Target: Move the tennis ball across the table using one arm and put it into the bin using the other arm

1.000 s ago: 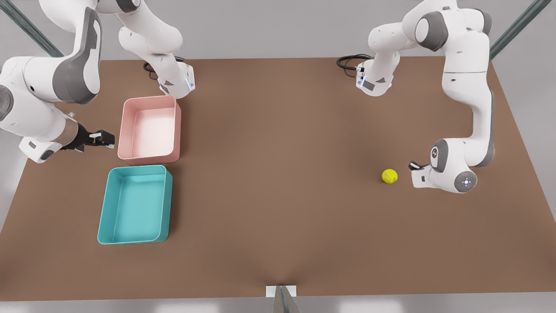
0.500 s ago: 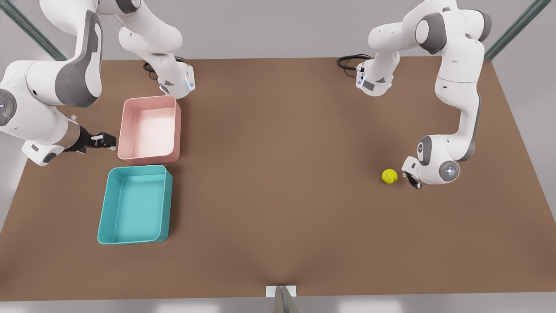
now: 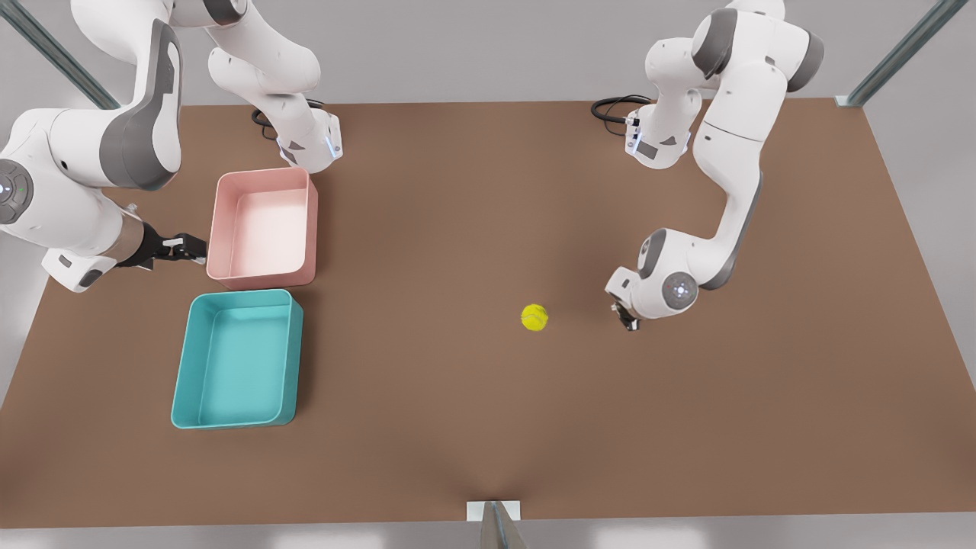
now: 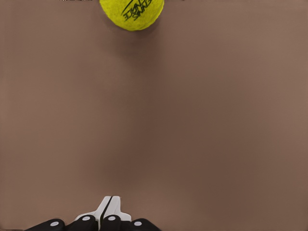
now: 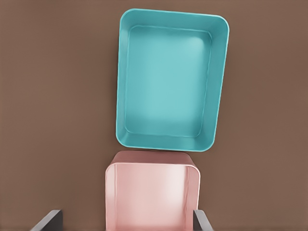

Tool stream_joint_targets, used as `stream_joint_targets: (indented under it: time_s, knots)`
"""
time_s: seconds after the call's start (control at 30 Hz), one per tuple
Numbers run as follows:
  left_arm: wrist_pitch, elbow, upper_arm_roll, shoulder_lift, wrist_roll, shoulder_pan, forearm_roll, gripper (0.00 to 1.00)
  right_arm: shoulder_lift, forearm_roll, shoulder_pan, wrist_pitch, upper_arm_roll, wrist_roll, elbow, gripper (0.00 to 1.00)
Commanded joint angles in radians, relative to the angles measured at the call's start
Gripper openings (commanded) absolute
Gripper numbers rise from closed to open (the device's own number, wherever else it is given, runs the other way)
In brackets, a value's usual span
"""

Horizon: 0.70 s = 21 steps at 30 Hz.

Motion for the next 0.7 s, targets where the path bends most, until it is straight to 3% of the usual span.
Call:
stream_joint_targets:
  time_s: [0.0, 0.03, 0.07, 0.1, 0.13, 0.2, 0.4, 0.67]
  knots:
    - [-0.149, 0.071, 0.052, -0.004, -0.609, 0.001, 0.048, 0.33, -0.001, 0.001, 0.000, -0.004, 0.000, -0.003, 0.000, 1.00]
    - [-0.280, 0.104, 0.132, -0.050, -0.812, -0.006, 0.057, 1.00, -0.001, 0.001, -0.001, -0.004, 0.000, -0.003, 0.000, 1.00]
    - [-0.371, 0.128, 0.308, -0.185, -1.111, -0.060, -0.065, 1.00, -0.001, 0.001, 0.000, -0.004, 0.000, 0.000, 0.000, 1.00]
    - [-0.637, 0.271, 0.408, -0.241, -1.225, -0.106, -0.130, 1.00, -0.001, 0.001, 0.000, -0.004, 0.000, 0.002, 0.000, 1.00]
    - [-0.774, 0.383, 0.430, -0.288, -1.224, -0.144, -0.014, 1.00, 0.000, 0.001, 0.000, -0.004, 0.000, 0.003, 0.000, 1.00]
    - [-0.889, 0.521, 0.385, -0.265, -1.195, -0.138, 0.172, 1.00, 0.036, 0.008, 0.032, 0.002, 0.003, 0.005, 0.014, 1.00]
    - [-1.125, 0.573, 0.367, -0.255, -1.147, -0.092, 0.168, 1.00, 0.175, 0.007, 0.215, 0.178, 0.003, 0.215, 0.017, 1.00]
    - [-1.130, 0.572, 0.367, -0.248, -1.149, -0.091, 0.169, 1.00, 0.260, 0.001, 0.216, 0.226, 0.003, 0.213, 0.005, 1.00]
